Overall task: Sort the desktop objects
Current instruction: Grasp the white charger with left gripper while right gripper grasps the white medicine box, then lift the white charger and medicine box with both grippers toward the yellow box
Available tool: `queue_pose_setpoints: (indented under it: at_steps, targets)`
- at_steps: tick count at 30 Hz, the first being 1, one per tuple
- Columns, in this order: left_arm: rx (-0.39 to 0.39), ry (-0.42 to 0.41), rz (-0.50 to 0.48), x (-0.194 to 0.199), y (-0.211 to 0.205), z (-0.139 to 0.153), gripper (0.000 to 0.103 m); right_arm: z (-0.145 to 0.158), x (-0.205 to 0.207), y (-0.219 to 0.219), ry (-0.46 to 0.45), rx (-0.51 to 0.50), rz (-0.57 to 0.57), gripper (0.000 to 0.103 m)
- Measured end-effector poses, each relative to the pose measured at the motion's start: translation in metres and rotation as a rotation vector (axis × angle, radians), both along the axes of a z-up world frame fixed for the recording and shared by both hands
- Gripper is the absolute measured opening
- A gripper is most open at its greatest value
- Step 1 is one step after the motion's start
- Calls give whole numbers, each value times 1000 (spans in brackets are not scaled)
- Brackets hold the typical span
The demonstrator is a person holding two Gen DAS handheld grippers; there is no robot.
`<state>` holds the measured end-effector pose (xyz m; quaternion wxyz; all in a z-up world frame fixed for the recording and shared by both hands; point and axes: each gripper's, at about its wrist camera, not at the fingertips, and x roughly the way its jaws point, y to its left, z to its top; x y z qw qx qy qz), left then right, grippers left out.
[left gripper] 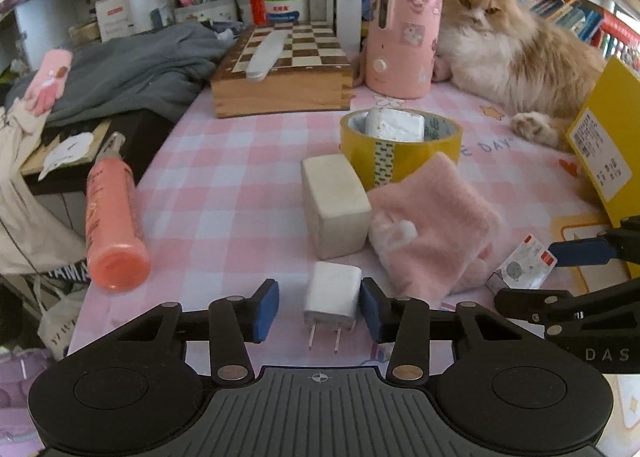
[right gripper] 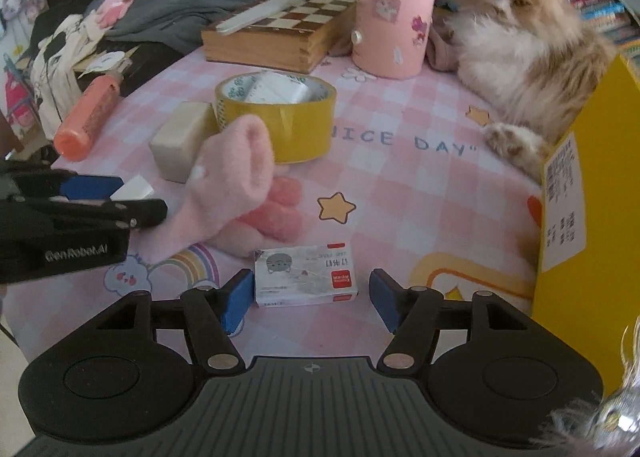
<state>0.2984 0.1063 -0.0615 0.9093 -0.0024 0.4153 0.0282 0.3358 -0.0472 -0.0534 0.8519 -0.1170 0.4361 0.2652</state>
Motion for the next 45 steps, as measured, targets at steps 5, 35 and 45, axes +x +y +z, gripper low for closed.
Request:
queue_pose_setpoints:
  at_steps: [5,35,45]
  targets:
    - [-9,-9,-5,-1,3,1,25,-2,1,1,-8,14,-3,61]
    - [-262,-126,97,-52,30,59,25,55,-35,-14,-125,66,-12,51]
    - [-311,-144,32,-74,24,70,25,71,-63,-24,-124,100,-78,51]
